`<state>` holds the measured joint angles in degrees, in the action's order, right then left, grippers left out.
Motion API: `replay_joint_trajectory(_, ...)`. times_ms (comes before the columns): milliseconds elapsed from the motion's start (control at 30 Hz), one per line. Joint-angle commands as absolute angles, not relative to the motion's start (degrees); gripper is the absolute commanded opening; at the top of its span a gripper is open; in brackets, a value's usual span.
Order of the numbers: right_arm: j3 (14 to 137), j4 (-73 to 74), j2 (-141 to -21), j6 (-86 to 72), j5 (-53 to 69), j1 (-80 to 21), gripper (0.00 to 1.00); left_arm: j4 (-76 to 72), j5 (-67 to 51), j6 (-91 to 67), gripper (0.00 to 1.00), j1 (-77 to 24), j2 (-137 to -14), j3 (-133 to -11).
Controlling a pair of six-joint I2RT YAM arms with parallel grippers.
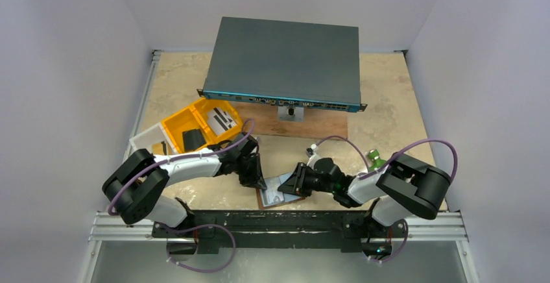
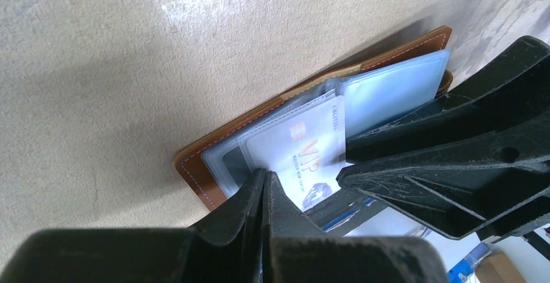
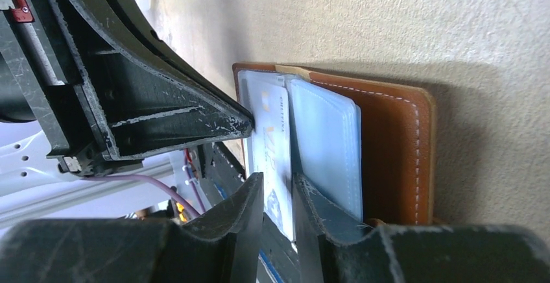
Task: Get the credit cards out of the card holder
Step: Remove the credit card from the card holder.
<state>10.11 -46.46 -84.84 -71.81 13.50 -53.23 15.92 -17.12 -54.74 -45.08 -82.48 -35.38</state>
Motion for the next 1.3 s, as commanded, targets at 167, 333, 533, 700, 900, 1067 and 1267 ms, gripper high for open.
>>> replay_joint_trajectory(167,8.6,-56.0,-88.9,-74.3,16.3,-52.8,0.18,20.9,-8.8,-52.2,0.0,-45.3,-85.7,-33.7)
replay_joint_trajectory(333,7.2,-57.9,-89.8,-75.7,15.9,-52.4,0.12,21.1,-8.7,-52.2,0.0,-44.6,-85.8,-32.9)
replay_joint_trajectory(533,5.5,-58.2,-88.9,-76.8,14.5,-52.1,0.0,22.3,-8.1,-51.0,0.0,-42.6,-84.9,-32.0)
replay_joint_trajectory(700,5.3,-56.1,-87.5,-76.9,13.3,-52.0,0.0,23.3,-7.5,-50.0,0.0,-41.2,-84.2,-31.7)
replay_joint_trajectory(900,4.4,-53.4,-85.0,-77.3,11.3,-51.9,0.0,24.1,-6.9,-49.1,0.0,-40.8,-83.8,-31.8)
replay_joint_trajectory(1067,5.0,-45.0,-79.7,-76.2,8.4,-51.8,0.0,24.0,-6.8,-49.0,0.0,-40.7,-84.2,-32.0)
replay_joint_trajectory(1267,6.1,-37.8,-75.6,-74.1,6.3,-51.8,0.0,23.8,-7.2,-48.6,0.0,-40.7,-84.7,-32.4)
